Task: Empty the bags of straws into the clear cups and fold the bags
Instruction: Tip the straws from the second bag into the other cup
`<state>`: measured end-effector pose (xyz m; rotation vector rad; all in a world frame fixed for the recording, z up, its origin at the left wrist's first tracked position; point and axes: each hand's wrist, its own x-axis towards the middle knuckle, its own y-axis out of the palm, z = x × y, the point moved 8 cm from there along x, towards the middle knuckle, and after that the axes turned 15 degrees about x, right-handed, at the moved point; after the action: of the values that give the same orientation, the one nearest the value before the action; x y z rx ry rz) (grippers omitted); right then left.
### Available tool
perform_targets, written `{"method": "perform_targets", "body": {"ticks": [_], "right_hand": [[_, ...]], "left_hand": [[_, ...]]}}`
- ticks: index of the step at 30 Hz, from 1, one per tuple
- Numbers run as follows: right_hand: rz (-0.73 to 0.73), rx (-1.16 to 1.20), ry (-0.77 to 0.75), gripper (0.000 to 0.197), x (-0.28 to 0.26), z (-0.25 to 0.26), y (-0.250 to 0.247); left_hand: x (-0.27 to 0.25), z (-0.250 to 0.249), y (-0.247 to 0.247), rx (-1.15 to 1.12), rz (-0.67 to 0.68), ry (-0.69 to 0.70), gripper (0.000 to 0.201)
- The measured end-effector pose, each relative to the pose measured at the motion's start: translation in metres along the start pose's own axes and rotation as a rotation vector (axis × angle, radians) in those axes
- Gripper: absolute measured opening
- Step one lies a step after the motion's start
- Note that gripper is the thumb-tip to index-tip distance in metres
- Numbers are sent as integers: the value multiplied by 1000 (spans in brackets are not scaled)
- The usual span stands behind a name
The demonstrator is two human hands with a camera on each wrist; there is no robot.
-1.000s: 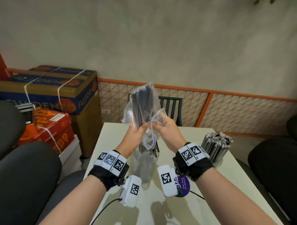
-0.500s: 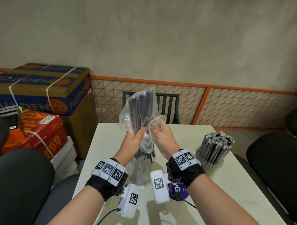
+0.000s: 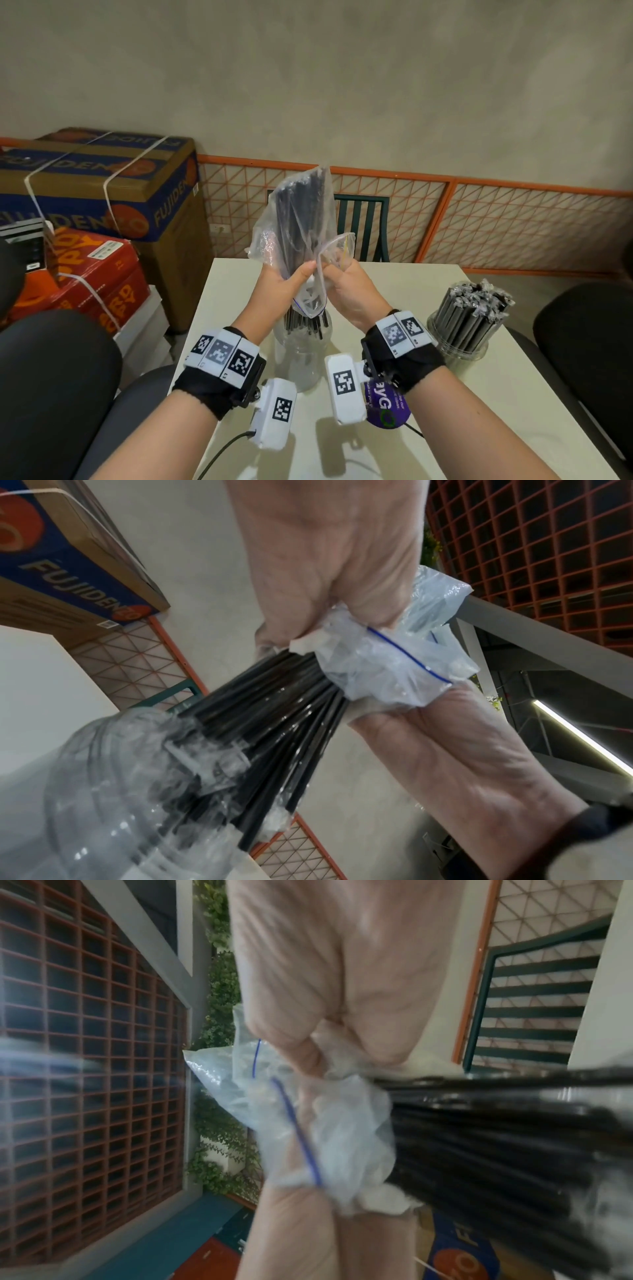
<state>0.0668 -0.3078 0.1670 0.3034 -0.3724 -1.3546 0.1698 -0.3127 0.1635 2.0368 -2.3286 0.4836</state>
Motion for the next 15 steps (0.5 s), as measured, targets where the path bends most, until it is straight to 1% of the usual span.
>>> {"method": "perform_targets", "body": {"ticks": [1, 2, 3, 4, 6, 8, 10, 15], "right_hand": [[36, -58, 10, 13, -1, 2, 0], [59, -136, 17, 17, -2, 4, -1], [77, -223, 30, 27, -2, 5, -3], [85, -298, 40, 33, -1, 6, -6], [91, -395, 27, 27, -1, 9, -11], [69, -392, 22, 19, -3, 10, -13], [29, -326, 13, 21, -5, 6, -13], [-60, -300, -1, 20, -2, -17, -17]], "left_hand": [[1, 1, 0, 3, 0, 6, 28], [1, 1, 0, 7, -7, 16, 31], [1, 1, 0, 9, -17, 28, 34], [1, -1, 0, 13, -31, 41, 34], [2, -4, 0, 28, -46, 57, 36], [5, -4, 1, 45, -53, 61, 50], [7, 1, 2, 46, -74, 37, 61], [-1, 18, 0, -5, -169, -15, 60]]}}
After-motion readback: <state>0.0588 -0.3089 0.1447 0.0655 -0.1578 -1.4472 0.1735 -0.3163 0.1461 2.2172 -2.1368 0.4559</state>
